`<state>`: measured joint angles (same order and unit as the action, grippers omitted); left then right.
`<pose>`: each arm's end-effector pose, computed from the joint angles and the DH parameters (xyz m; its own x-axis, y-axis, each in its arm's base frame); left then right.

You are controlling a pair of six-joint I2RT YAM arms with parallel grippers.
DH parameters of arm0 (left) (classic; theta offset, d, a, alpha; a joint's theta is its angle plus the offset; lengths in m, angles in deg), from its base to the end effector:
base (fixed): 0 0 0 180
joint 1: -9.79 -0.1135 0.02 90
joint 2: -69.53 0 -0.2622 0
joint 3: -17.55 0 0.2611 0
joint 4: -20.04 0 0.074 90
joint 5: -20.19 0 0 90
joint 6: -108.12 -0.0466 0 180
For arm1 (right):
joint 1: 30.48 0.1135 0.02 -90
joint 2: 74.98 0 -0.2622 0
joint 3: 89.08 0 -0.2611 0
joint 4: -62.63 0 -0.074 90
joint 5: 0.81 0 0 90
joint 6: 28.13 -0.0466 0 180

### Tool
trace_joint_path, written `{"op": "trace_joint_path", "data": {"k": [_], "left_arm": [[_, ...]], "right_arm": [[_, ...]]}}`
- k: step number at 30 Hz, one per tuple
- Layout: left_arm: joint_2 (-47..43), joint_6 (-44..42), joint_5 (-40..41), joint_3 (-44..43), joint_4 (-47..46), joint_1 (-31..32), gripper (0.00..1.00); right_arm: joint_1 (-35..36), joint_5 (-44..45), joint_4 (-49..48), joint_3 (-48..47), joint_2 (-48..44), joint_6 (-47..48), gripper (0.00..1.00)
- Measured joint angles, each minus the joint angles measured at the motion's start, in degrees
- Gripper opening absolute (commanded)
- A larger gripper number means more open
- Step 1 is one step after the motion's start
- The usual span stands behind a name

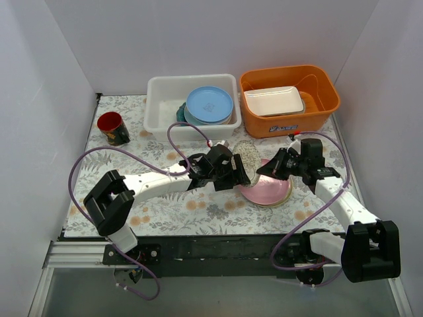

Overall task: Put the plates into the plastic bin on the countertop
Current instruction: Pick up the plate at the center of the board, then place the plate in the plastic bin.

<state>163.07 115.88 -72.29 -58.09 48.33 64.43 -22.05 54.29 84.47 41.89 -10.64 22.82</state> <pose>0.2114 -0.3014 0.2080 -0.7681 -0.6281 0.1244 -0.5262 0.5084 -0.6817 0.2412 0.0627 0.2131 -0.8239 0.4002 -0.4013 -0.0674 0.6339 0.7705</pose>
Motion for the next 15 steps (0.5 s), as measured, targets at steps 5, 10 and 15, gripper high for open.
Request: {"op": "trace_joint_path", "data": {"k": [5, 10, 15], "left_arm": [[0.00, 0.09, 2.03, -0.72, -0.44, 0.42, 0.43], [-0.13, 1.07, 3.15, -1.16, -1.36, 0.74, 0.02], [-0.61, 1.57, 3.56, -1.44, -1.70, 0.63, 0.00]], "right_arm": [[1.33, 0.04, -0.83, -0.04, 0.44, -0.87, 0.01], [1.99, 0.85, -1.51, -0.04, 1.25, -1.14, 0.01], [1.79, 0.59, -3.13, -0.07, 2.43, -1.40, 0.01]]}}
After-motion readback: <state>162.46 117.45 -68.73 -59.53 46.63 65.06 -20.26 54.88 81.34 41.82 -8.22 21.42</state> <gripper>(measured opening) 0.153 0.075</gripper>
